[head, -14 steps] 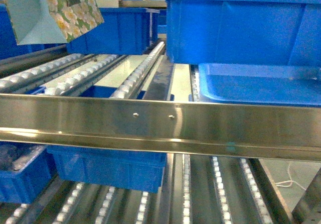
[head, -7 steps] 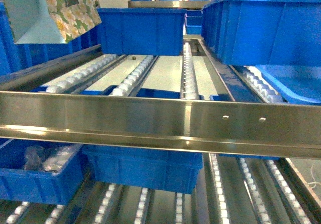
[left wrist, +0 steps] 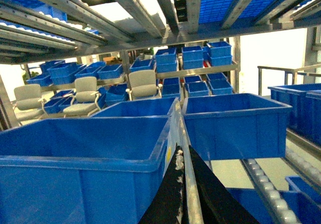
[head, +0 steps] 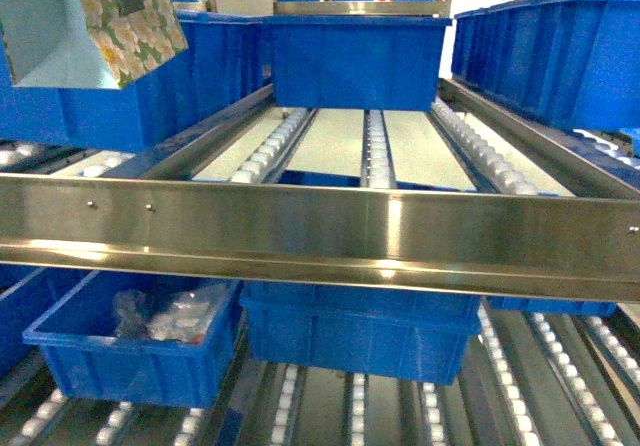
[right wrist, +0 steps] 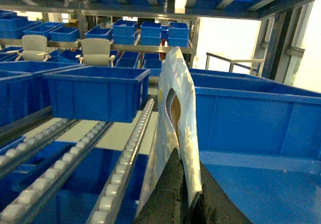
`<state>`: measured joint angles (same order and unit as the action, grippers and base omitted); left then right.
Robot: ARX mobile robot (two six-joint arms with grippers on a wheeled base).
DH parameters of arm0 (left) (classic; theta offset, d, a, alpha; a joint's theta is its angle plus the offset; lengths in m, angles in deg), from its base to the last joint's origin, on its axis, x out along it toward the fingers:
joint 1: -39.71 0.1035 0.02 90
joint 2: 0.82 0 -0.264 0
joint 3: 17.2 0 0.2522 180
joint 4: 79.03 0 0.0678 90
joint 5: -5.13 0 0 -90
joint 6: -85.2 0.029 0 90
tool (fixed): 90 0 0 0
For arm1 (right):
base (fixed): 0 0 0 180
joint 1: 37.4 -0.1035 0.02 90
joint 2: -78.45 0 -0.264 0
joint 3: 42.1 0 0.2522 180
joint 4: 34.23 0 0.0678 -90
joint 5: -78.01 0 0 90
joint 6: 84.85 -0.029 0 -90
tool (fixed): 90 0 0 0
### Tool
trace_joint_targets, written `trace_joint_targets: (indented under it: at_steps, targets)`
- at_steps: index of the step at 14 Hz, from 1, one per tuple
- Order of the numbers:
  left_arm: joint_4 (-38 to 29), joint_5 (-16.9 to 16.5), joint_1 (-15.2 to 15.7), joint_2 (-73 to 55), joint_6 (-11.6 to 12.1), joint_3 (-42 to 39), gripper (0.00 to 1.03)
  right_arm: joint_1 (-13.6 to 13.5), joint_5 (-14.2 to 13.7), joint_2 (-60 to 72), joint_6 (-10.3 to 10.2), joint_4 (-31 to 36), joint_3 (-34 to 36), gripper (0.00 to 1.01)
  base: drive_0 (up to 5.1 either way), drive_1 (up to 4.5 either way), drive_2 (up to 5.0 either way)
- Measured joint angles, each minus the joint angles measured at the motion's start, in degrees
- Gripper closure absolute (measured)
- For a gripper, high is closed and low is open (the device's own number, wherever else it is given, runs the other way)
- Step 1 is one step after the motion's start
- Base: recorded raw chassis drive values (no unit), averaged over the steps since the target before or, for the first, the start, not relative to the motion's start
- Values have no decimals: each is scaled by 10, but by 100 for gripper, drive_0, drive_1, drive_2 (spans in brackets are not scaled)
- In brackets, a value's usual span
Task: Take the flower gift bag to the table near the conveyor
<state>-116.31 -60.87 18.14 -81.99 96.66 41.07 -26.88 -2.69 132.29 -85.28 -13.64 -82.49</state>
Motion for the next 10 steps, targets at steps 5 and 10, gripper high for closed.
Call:
trace_joint_targets:
  at_steps: [5, 10]
  targets:
    - [0, 0, 0, 0, 0, 0, 101, 0, 0, 0, 0, -1, 0, 99, -460, 125, 382]
    - [1, 0, 0, 0, 0, 0, 101, 0, 0, 0, 0, -1, 0, 99, -459, 126, 383]
